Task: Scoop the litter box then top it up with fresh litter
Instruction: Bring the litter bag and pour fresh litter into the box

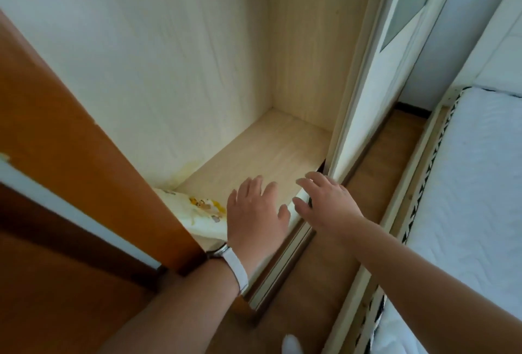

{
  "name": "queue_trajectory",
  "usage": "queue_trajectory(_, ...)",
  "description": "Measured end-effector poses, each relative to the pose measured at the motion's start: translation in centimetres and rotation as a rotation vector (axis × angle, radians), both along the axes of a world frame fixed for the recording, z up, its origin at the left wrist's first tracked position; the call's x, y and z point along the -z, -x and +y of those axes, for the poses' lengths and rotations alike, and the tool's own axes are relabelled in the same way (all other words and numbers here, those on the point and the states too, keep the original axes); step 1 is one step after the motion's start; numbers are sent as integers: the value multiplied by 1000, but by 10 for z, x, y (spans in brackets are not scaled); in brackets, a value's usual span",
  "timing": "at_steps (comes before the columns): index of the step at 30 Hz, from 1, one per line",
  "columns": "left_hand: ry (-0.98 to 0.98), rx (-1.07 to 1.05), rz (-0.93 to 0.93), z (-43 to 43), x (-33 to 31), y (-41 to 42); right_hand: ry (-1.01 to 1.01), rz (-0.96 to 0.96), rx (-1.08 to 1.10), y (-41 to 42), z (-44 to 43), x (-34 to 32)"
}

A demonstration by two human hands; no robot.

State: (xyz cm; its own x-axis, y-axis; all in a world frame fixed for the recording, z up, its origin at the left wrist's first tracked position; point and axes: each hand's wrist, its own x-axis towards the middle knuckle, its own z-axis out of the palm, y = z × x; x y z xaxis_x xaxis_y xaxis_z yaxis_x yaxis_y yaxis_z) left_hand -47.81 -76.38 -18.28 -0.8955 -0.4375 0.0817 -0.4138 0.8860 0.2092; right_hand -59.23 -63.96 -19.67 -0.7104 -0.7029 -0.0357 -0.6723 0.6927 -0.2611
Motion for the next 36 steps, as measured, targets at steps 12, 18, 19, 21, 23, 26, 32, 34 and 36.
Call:
queue_trajectory(12, -22, -80, -5, -5, 2, -29, 8, 17, -107, -14, -27, -8)
queue_trajectory(18, -62, -126, -3, -2, 0, -28, 22, -8, -131, -19, -31, 3)
queue_trajectory(19, -48, -122, -5, -1, -1, -28, 21, -7, -142, -17, -32, 6)
queue_trajectory(21, -7, -118, -11, -1, -5, -26, 16, -2, -162, -10, -36, 9)
queue_trajectory(23, 16, -142, -19, -4, -8, -22, 14, -3, -181, -1, -43, 13)
queue_trajectory(26, 16, -206, -12, -6, -8, -14, -4, -6, -270, 13, -60, 21)
queue_trajectory(32, -14, -418, 9, -12, 10, 13, -7, -23, -467, 59, -104, 31)
queue_trajectory(34, -42, -503, -11, -18, 16, 27, -23, -13, -550, 78, -118, 32)
queue_trajectory(36, -61, -592, -29, -27, 17, 41, -17, -3, -622, 99, -132, 33)
